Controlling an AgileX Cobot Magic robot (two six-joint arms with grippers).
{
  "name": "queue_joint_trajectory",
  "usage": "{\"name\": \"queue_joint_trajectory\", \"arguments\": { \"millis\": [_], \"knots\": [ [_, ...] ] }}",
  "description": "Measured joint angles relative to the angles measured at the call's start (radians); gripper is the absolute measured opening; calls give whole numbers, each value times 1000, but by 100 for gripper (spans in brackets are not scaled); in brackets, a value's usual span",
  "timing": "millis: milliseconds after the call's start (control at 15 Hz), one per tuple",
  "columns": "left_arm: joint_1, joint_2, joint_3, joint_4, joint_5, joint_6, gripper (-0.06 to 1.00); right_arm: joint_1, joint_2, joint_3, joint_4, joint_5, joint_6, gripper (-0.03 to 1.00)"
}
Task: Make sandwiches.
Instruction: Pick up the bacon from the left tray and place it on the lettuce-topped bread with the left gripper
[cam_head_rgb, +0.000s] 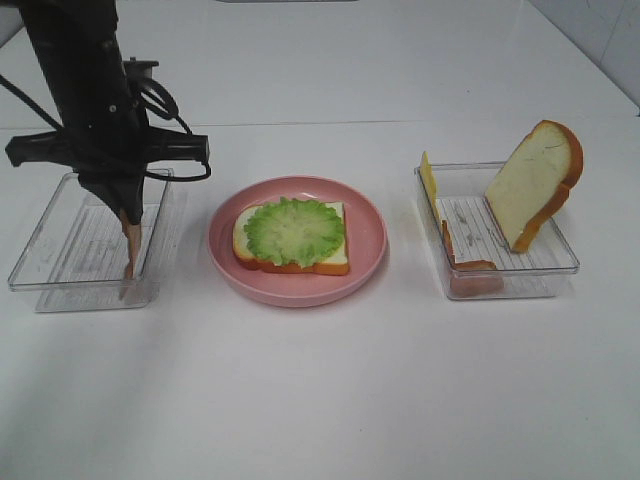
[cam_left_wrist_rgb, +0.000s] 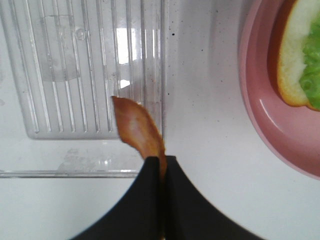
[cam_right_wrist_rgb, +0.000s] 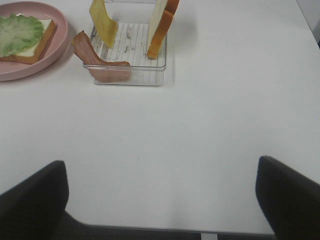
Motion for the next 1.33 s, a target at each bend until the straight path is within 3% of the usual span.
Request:
{"name": "queue_joint_trajectory", "arguments": {
  "millis": [133, 333, 533, 800, 1067, 1333],
  "knots": [
    [0, -10, -83, -7, 55, 20, 0, 0, 0, 0, 0, 0, 0, 98],
    [0, -47, -242, -111, 59, 77, 0, 0, 0, 0, 0, 0, 0, 98],
    [0, -62, -368, -300, 60, 223, 0, 0, 0, 0, 0, 0, 0, 98],
    [0, -51, -389, -411, 64, 291, 0, 0, 0, 0, 0, 0, 0, 98],
    [0, 97, -391, -698, 25, 367, 0, 0, 0, 0, 0, 0, 0, 98],
    [0, 210, -391, -826, -13, 419, 0, 0, 0, 0, 0, 0, 0, 98]
  ]
}}
